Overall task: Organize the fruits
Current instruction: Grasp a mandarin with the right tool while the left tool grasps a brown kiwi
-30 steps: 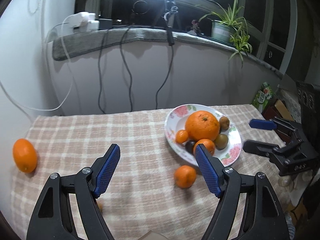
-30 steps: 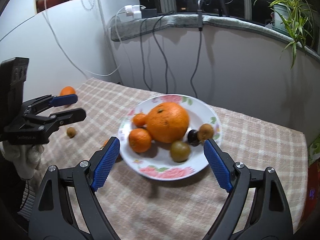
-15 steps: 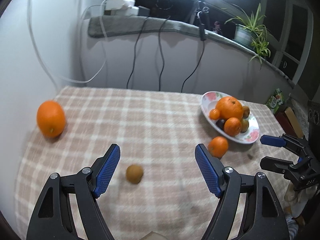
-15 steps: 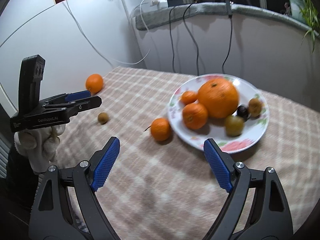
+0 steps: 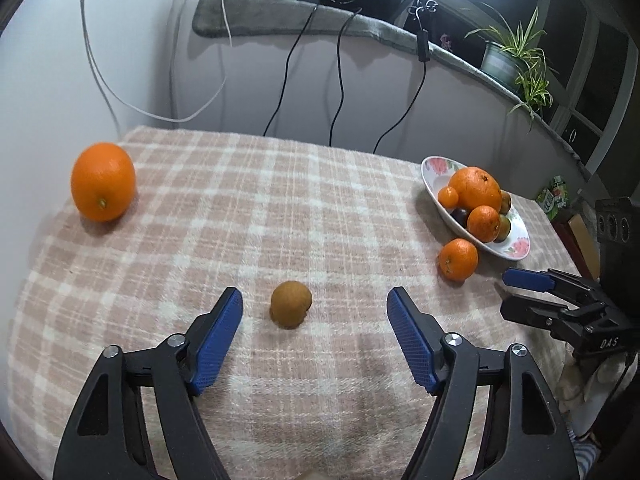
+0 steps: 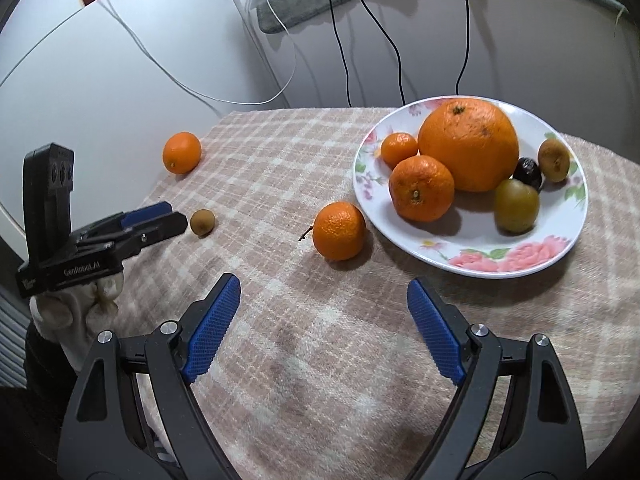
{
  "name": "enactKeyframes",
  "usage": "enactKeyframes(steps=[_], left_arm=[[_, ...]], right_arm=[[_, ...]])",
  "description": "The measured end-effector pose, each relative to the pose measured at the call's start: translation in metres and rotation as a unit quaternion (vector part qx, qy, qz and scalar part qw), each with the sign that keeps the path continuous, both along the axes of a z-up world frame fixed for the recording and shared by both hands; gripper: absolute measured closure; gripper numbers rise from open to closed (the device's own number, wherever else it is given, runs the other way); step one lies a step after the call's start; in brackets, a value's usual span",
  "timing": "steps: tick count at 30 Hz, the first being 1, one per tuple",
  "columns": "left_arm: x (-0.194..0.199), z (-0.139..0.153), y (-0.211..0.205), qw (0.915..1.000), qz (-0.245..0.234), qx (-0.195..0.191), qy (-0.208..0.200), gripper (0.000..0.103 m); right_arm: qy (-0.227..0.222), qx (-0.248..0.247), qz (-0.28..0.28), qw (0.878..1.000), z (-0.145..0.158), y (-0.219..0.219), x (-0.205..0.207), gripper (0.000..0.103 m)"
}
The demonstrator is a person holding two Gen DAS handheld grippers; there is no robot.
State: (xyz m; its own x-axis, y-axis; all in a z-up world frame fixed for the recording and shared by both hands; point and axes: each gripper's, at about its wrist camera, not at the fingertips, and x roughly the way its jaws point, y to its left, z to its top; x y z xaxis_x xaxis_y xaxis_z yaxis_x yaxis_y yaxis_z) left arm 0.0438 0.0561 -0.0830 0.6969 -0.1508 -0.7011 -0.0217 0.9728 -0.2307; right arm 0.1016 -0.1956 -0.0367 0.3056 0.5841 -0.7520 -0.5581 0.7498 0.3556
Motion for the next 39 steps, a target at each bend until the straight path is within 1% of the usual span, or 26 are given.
enactKeyframes(steps=[2, 4, 8, 10, 12, 13, 14, 17, 20, 24, 25, 27, 29, 31, 32, 39], left_arm=[[0.001, -0.003, 0.001, 1.0000, 0.000, -0.003, 0.004, 0.036], [0.002, -0.005, 0.003, 1.0000, -0.001, -0.005, 0.005, 0.039], [0.004, -0.008, 0.006, 0.9999, -0.004, -0.014, 0.008, 0.039], [0.004, -0.010, 0.007, 0.9998, -0.008, -0.016, 0.009, 0.042], [0.004, -0.011, 0.006, 0.9998, -0.012, -0.016, 0.010, 0.043], [0.004, -0.011, 0.006, 0.9997, -0.013, -0.016, 0.010, 0.043], [0.005, -0.011, 0.006, 0.9997, -0.014, -0.016, 0.011, 0.044], [0.006, -0.012, 0.007, 0.9996, -0.016, -0.018, 0.013, 0.048], [0.008, -0.014, 0.007, 0.9995, -0.020, -0.019, 0.017, 0.050], [0.011, -0.018, 0.007, 0.9993, -0.022, -0.018, 0.026, 0.060], [0.012, -0.019, 0.007, 0.9992, -0.021, -0.018, 0.028, 0.064], [0.013, -0.020, 0.008, 0.9992, -0.019, -0.019, 0.030, 0.068], [0.013, -0.021, 0.008, 0.9991, -0.020, -0.019, 0.031, 0.070], [0.014, -0.022, 0.008, 0.9992, -0.016, -0.016, 0.034, 0.077], [0.015, -0.024, 0.009, 0.9991, -0.014, -0.016, 0.036, 0.078], [0.015, -0.024, 0.010, 0.9992, -0.012, -0.014, 0.035, 0.079]], right_arm=[[0.005, 0.000, -0.003, 1.000, -0.003, 0.002, 0.003, 0.017], [0.010, 0.000, -0.005, 1.000, -0.005, 0.006, 0.007, 0.024], [0.018, -0.003, -0.015, 1.000, -0.010, 0.012, 0.012, 0.025], [0.016, -0.008, -0.020, 1.000, -0.010, 0.016, 0.014, 0.026], [0.017, -0.011, -0.025, 0.999, -0.012, 0.021, 0.018, 0.033], [0.019, -0.012, -0.027, 0.999, -0.013, 0.023, 0.020, 0.039], [0.024, -0.011, -0.028, 0.999, -0.014, 0.026, 0.022, 0.042], [0.025, -0.015, -0.036, 0.999, -0.017, 0.032, 0.026, 0.042], [0.017, -0.030, -0.040, 0.999, -0.018, 0.037, 0.028, 0.048], [0.018, -0.030, -0.045, 0.998, -0.019, 0.037, 0.030, 0.051], [0.019, -0.030, -0.046, 0.998, -0.019, 0.036, 0.030, 0.053], [0.021, -0.027, -0.048, 0.998, -0.019, 0.034, 0.031, 0.056], [0.022, -0.026, -0.048, 0.998, -0.019, 0.032, 0.031, 0.061], [0.022, -0.026, -0.048, 0.998, -0.019, 0.031, 0.032, 0.063], [0.022, -0.026, -0.049, 0.998, -0.019, 0.032, 0.032, 0.064], [0.022, -0.021, -0.043, 0.999, -0.018, 0.030, 0.030, 0.066]])
